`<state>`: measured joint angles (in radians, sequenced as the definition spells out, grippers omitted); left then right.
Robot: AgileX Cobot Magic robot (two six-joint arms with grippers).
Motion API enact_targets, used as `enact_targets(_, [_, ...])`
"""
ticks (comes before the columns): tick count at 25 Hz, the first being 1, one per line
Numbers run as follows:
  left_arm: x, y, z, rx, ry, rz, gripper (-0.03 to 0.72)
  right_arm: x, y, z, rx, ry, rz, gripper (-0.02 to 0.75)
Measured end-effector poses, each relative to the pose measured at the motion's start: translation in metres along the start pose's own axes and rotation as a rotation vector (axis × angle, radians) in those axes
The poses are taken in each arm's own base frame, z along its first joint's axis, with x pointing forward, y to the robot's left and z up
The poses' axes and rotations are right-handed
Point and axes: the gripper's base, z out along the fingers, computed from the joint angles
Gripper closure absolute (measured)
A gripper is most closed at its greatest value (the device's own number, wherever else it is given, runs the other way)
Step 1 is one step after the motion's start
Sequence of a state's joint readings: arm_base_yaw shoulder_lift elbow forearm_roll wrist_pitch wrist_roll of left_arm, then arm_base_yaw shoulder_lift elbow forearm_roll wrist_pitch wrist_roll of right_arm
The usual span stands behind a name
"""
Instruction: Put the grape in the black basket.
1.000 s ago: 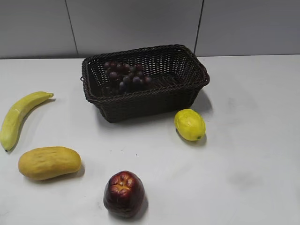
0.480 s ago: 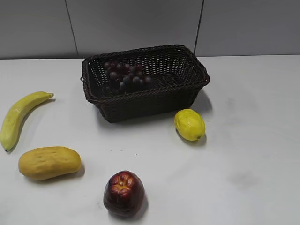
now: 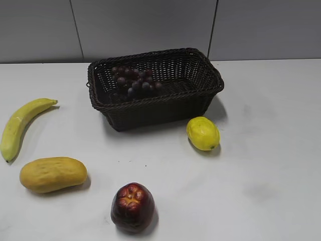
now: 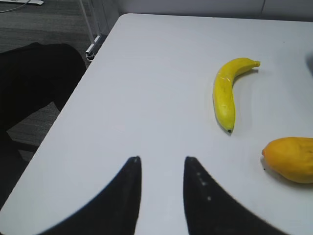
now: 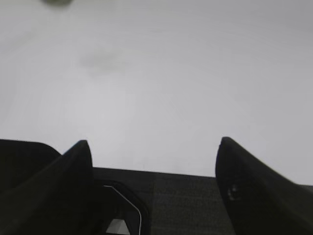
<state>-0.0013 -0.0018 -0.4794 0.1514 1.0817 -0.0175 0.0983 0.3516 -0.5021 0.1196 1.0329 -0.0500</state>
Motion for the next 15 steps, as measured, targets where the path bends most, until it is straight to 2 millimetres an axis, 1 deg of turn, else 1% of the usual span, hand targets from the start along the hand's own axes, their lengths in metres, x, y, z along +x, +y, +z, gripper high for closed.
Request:
enact_targets(7, [0.000, 0.000, 0.000, 0.000, 0.000, 0.000, 0.454, 0.011, 0.002, -0.018, -0.002, -0.129, -0.013, 0.162])
enact_targets(15, [0.000, 0.000, 0.000, 0.000, 0.000, 0.000, 0.453, 0.029, 0.003, -0.038, -0.002, -0.299, -0.032, 0.166])
